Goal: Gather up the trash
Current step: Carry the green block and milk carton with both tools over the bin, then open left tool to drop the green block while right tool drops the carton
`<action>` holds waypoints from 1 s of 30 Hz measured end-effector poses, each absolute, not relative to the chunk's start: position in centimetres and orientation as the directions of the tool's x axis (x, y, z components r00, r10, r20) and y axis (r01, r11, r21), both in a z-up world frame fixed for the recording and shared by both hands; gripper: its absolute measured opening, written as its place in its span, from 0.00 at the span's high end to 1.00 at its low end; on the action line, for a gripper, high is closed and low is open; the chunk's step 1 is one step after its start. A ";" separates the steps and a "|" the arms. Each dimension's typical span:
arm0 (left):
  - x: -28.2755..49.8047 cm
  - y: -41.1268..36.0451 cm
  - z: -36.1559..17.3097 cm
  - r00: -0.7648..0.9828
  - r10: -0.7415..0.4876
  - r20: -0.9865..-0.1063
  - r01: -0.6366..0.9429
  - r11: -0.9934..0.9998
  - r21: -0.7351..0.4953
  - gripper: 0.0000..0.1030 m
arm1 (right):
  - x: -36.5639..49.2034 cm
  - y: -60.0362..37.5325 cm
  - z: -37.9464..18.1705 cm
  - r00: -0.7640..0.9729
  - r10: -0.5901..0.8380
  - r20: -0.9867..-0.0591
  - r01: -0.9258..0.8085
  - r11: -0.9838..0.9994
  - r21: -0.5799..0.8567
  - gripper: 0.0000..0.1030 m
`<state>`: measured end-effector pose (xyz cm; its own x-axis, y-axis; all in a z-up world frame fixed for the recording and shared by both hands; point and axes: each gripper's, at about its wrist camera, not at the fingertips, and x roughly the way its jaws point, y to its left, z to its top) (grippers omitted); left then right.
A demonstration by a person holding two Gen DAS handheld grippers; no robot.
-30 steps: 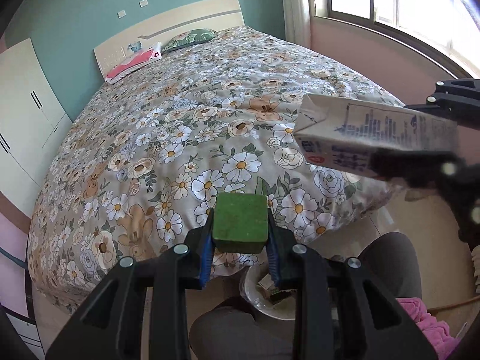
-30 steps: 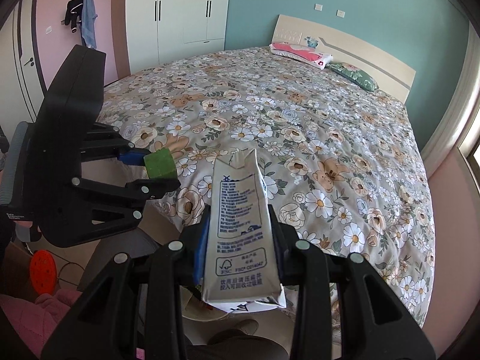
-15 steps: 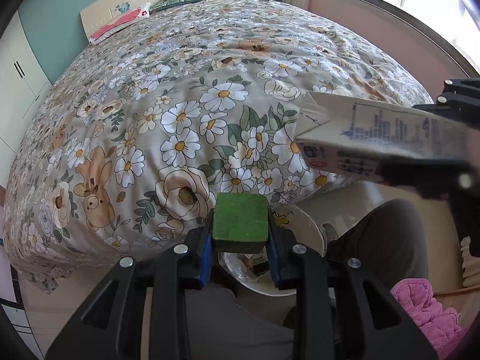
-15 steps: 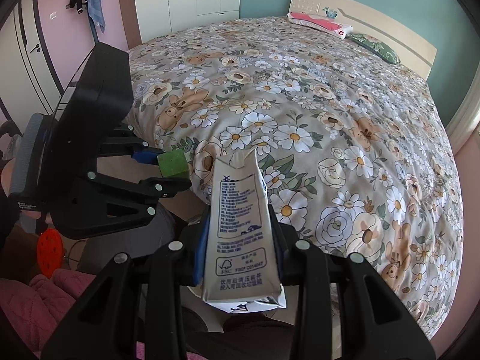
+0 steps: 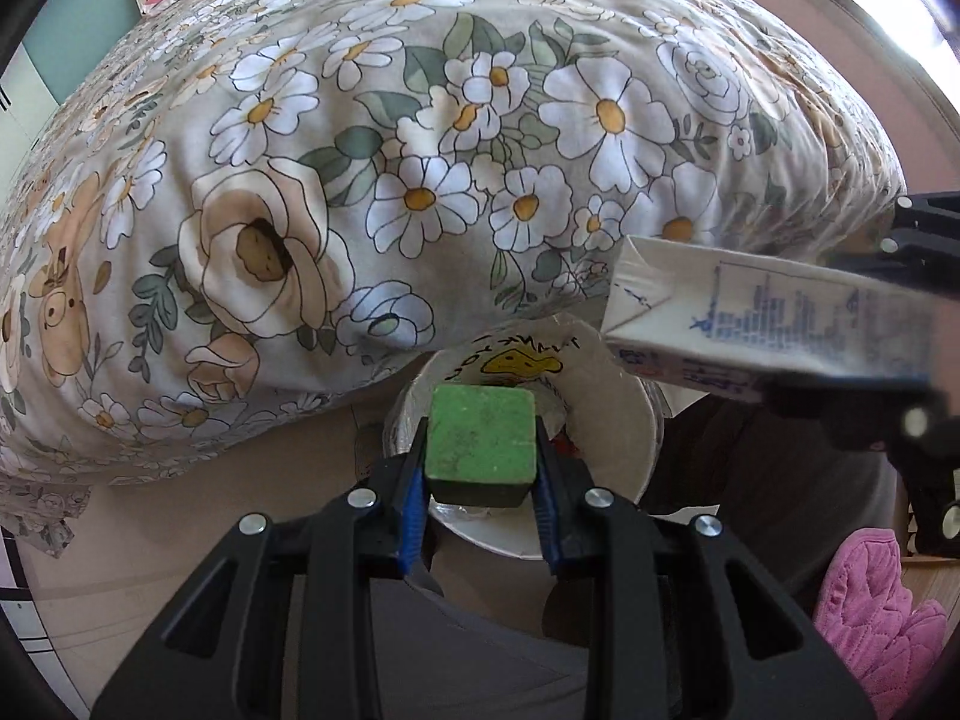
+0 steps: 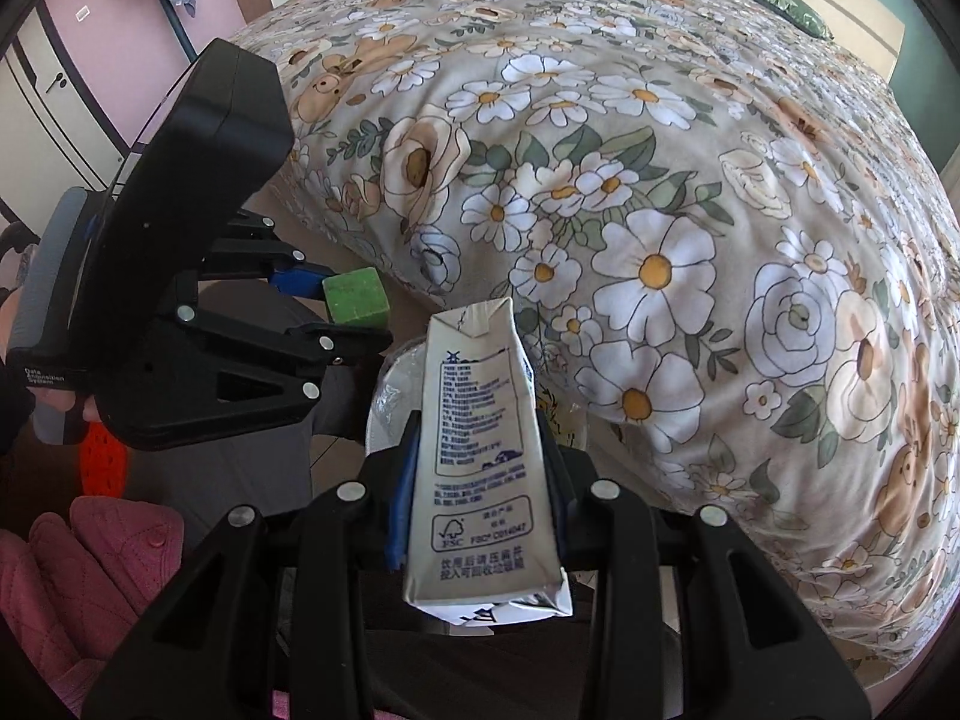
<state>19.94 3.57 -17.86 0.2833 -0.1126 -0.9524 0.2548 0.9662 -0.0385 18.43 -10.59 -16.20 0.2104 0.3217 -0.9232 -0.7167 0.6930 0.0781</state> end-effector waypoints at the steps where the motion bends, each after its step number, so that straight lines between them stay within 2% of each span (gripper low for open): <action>1: 20.0 3.5 -18.5 0.273 -0.115 -0.955 0.258 0.965 -0.043 0.69 | 18.5 -10.7 -16.9 0.201 0.317 -0.927 -0.713 0.696 0.083 0.65; 18: 21.9 2.3 -27.6 0.119 -0.163 -0.979 0.273 0.954 -0.126 0.69 | 20.8 -11.0 -29.8 0.021 0.270 -0.963 -0.613 0.764 0.201 0.65; 30: 24.2 2.7 -34.6 0.059 -0.177 -0.982 0.206 0.965 -0.162 0.68 | 23.1 -8.8 -38.9 0.019 0.239 -0.971 -0.542 0.818 0.191 0.65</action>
<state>24.23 2.70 -34.57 0.0591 -0.1771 -0.9824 0.2059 0.9651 -0.1616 23.14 -8.85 -38.92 0.0189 0.2386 -0.9709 -0.5422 0.8184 0.1905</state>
